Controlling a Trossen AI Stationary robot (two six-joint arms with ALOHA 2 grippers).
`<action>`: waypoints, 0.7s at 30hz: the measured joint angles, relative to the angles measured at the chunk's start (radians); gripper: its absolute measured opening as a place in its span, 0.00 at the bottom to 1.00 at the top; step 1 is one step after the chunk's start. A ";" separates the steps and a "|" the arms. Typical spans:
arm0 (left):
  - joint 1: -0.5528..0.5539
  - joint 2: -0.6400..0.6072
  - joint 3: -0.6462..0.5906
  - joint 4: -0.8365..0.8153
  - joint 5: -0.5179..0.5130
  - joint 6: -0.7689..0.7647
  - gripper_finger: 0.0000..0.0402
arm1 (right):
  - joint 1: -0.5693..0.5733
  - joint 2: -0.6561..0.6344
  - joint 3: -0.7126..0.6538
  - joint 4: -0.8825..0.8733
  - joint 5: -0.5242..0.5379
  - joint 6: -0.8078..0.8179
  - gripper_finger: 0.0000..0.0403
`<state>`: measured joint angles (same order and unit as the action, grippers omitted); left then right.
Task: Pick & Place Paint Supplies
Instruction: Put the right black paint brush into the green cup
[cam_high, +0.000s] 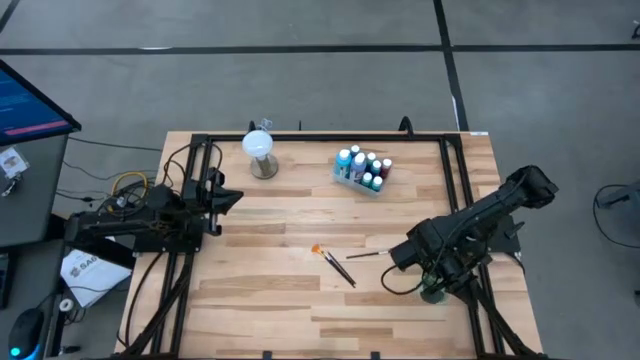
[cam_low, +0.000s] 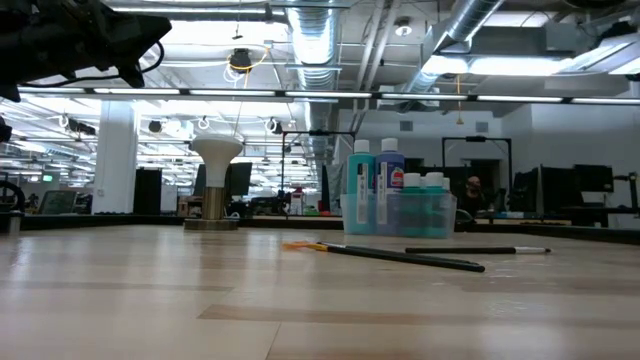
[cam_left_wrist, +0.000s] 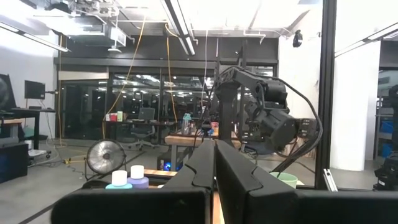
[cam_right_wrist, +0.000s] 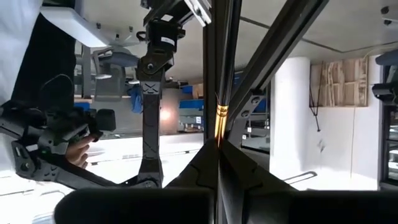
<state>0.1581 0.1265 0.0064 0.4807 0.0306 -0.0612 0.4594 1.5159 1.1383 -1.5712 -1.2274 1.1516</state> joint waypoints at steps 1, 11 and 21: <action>0.000 0.000 0.000 0.000 0.000 0.000 0.00 | -0.002 0.003 -0.004 0.000 0.000 -0.010 0.00; 0.000 0.000 0.000 0.000 0.000 0.000 0.00 | -0.011 0.010 -0.005 0.000 0.001 -0.029 0.00; 0.000 0.000 0.000 0.000 0.000 0.000 0.00 | -0.021 0.010 -0.005 0.000 0.005 -0.014 0.00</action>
<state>0.1585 0.1265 0.0065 0.4805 0.0304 -0.0611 0.4387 1.5257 1.1328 -1.5711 -1.2229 1.1377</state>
